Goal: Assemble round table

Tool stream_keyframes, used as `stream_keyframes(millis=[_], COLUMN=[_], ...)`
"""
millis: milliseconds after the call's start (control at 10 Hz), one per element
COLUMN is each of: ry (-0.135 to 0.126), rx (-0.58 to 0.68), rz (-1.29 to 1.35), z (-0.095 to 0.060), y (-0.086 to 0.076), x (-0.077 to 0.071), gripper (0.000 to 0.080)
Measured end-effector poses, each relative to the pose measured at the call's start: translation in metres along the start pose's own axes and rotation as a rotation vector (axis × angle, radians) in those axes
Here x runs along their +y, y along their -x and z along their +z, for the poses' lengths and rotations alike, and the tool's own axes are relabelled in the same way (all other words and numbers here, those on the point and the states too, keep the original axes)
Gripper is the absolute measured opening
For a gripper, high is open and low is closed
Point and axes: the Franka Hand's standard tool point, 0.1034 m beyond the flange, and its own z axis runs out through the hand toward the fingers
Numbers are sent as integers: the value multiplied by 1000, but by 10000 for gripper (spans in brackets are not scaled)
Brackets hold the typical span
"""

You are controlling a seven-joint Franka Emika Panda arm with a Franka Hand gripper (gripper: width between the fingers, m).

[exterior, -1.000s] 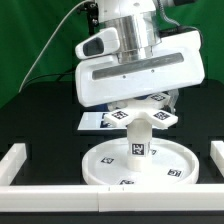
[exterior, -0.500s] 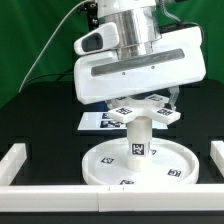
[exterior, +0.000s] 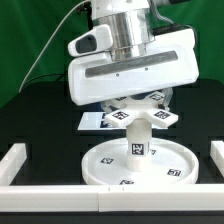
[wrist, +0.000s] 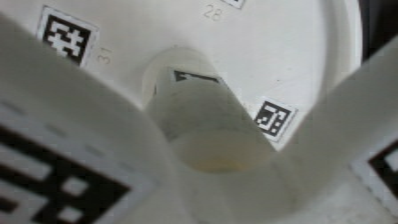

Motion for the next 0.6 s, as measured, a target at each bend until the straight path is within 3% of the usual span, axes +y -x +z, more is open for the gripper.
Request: stream_keyframes(millis=[400,600], ry=[-8,-7], rx=[-22,-19], rz=[49,38], z=[-2,-3], y=[-1,-1], x=[-15,-7], gripper=[649,649])
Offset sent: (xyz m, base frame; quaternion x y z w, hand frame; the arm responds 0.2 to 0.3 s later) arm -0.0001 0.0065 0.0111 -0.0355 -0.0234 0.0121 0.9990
